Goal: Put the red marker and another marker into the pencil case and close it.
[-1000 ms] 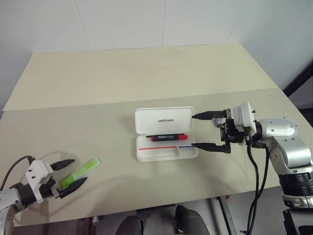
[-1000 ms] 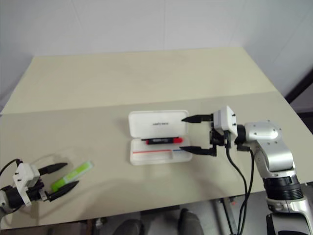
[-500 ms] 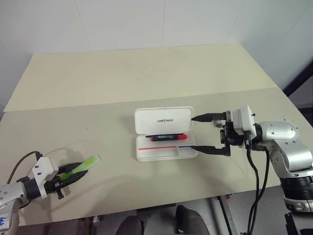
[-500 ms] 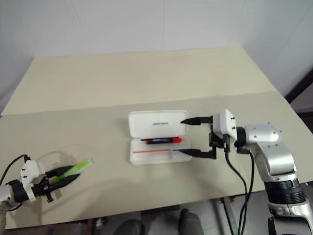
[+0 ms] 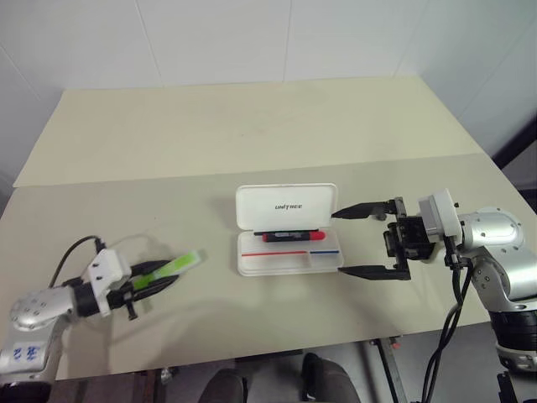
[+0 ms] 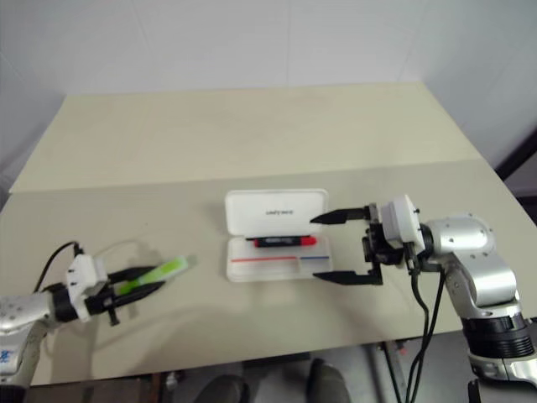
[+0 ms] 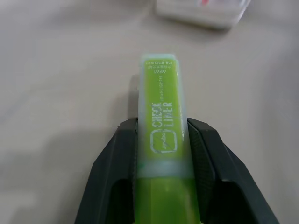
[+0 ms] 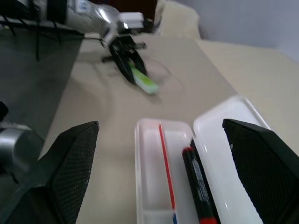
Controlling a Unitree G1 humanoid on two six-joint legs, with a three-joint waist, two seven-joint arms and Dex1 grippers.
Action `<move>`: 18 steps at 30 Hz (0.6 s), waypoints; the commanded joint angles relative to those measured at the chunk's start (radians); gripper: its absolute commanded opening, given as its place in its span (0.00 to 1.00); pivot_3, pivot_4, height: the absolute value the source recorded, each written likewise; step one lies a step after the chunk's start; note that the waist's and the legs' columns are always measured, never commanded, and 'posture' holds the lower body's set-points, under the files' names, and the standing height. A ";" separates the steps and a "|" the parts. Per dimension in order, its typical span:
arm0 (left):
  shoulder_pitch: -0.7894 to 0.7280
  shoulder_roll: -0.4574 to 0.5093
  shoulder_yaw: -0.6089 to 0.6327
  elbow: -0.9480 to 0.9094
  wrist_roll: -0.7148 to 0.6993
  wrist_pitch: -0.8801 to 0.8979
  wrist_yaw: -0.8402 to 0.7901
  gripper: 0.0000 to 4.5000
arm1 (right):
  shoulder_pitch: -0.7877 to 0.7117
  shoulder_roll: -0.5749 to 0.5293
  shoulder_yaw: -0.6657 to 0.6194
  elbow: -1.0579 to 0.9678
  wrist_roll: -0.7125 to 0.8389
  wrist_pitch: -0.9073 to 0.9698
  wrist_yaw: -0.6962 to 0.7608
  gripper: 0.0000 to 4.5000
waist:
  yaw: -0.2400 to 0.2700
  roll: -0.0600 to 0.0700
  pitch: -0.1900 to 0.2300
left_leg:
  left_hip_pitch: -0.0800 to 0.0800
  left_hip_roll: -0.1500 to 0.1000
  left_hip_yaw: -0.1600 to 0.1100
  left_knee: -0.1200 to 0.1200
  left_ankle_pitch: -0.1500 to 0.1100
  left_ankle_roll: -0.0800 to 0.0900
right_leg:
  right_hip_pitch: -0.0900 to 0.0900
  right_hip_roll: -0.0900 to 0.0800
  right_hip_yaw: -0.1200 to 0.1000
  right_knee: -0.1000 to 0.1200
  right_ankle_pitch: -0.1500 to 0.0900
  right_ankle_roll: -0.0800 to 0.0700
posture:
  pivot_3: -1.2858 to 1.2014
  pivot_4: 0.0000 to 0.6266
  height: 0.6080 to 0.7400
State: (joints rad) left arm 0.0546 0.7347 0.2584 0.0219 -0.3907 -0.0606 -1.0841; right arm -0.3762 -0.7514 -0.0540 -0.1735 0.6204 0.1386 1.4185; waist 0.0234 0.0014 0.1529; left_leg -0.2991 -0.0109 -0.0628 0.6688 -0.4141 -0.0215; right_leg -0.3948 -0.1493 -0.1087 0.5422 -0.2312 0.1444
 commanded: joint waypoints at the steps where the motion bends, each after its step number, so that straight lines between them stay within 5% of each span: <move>1: -0.067 0.000 -0.051 -0.067 -0.019 0.040 -0.013 0.25 | 0.013 -0.017 -0.030 -0.020 0.006 -0.021 0.020 1.00 | -0.001 0.000 0.000 | 0.000 0.000 0.000 0.000 0.000 0.000 | 0.000 0.000 0.000 0.000 0.000 0.000 | 0.52 0.24 1.00; 18: -0.371 -0.145 -0.377 -0.135 0.139 0.160 0.082 0.25 | 0.256 -0.055 -0.158 0.018 -0.111 -0.066 -0.136 1.00 | -0.001 -0.001 0.000 | 0.000 0.003 0.008 0.007 0.000 0.001 | 0.001 0.001 -0.004 0.000 0.001 0.000 | 0.52 0.24 1.00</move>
State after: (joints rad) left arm -0.2931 0.6014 -0.1029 -0.0772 -0.2678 0.0941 -1.0256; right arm -0.1351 -0.7894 -0.1705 -0.0959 0.4940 0.0693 1.3058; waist 0.0229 0.0007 0.1525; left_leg -0.2990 -0.0077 -0.0551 0.6766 -0.4146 -0.0210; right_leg -0.3934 -0.1479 -0.1128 0.5430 -0.2298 0.1447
